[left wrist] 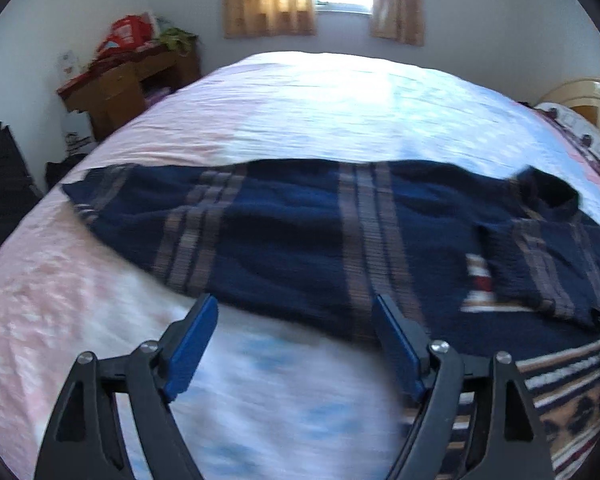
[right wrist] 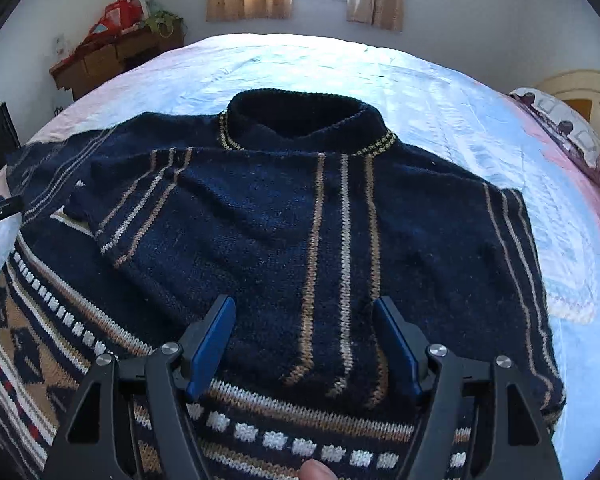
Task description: Fold small clothes
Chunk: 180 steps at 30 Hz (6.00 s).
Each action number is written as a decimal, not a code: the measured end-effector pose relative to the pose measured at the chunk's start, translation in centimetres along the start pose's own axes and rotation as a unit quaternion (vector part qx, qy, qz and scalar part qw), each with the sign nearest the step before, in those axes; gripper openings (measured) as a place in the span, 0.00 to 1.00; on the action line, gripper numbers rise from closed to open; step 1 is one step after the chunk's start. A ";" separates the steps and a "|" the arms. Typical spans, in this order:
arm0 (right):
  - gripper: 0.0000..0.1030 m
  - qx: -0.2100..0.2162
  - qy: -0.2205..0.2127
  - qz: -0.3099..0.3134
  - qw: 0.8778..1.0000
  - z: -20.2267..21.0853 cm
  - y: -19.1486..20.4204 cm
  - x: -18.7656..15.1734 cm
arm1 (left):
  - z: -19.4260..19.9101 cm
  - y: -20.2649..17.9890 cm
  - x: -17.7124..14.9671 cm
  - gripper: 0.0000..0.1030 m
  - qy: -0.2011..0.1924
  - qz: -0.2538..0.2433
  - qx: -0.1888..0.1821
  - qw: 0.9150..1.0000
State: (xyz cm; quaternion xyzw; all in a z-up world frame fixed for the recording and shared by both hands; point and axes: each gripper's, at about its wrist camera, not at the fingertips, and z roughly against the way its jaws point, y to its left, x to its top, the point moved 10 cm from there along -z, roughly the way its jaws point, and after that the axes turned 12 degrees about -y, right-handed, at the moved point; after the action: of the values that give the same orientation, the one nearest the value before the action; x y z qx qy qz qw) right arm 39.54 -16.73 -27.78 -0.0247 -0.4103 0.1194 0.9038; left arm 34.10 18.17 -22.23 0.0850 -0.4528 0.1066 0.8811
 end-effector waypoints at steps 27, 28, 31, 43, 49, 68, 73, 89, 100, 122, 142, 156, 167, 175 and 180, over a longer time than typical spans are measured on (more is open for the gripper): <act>0.72 -0.015 -0.018 0.011 1.000 0.4 0.0 0.0 | -10.6 27.5 4.3 0.79 -0.015 0.261 0.183 0.948; 0.72 -0.017 -0.018 0.012 1.000 0.4 0.1 0.0 | -10.9 27.5 4.2 0.78 -0.012 0.262 0.184 0.947; 0.72 -0.021 -0.019 0.016 0.999 0.4 0.2 0.1 | -11.2 27.4 4.3 0.74 -0.014 0.254 0.191 0.948; 0.72 -0.023 -0.020 0.016 0.999 0.2 0.3 0.1 | -8.4 25.1 6.6 0.08 -0.061 0.235 0.157 0.957; 0.72 -0.020 -0.021 0.011 1.000 0.1 0.1 0.1 | -5.0 20.5 10.1 0.08 -0.096 0.229 0.097 0.964; 0.72 0.014 -0.125 -0.076 0.989 12.6 -6.4 1.7 | 5.5 -4.2 16.6 0.07 -0.110 0.255 -0.138 0.951; 0.72 0.007 -0.112 -0.081 0.990 12.8 -7.6 -1.2 | 7.0 -10.6 16.8 0.07 -0.103 0.244 -0.184 0.947; 0.72 0.000 -0.110 -0.184 0.977 12.0 -12.2 -4.2 | 8.3 -32.1 11.4 0.07 -0.056 0.166 -0.262 0.949; 0.72 0.008 -0.080 -0.203 0.976 10.5 -12.6 -5.6 | 6.6 -37.9 6.2 0.25 -0.012 0.039 -0.237 0.971; 0.72 0.068 -0.063 -0.179 0.979 9.4 -9.5 0.9 | 1.4 -4.8 -1.3 0.91 0.006 0.006 0.015 1.000; 0.07 -0.038 -0.032 -0.069 0.996 1.0 -8.3 4.8 | 1.0 -4.9 -3.5 0.96 0.036 0.066 -0.044 0.996; 0.07 -0.112 0.013 -0.088 0.990 0.0 -13.5 1.6 | 3.0 -3.4 -1.7 0.96 -0.010 0.146 -0.097 0.984; 0.52 -0.011 -0.034 -0.054 0.998 1.9 -6.2 4.8 | 0.9 -6.1 0.5 1.00 -0.005 0.022 -0.011 1.000; 0.52 -0.027 0.016 -0.023 0.999 -0.7 -4.0 1.8 | -0.9 -4.9 -1.9 1.00 0.042 0.048 -0.025 0.998; 0.52 -0.020 0.010 -0.032 0.999 0.1 -4.4 1.8 | -0.8 -5.0 -1.6 1.00 0.037 0.038 -0.017 0.998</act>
State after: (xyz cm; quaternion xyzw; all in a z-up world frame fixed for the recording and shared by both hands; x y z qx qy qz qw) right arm 41.51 -20.62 -25.77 -0.0308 -0.4038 0.0817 0.9107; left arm 35.10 13.32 -24.28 0.0484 -0.4248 0.1352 0.8938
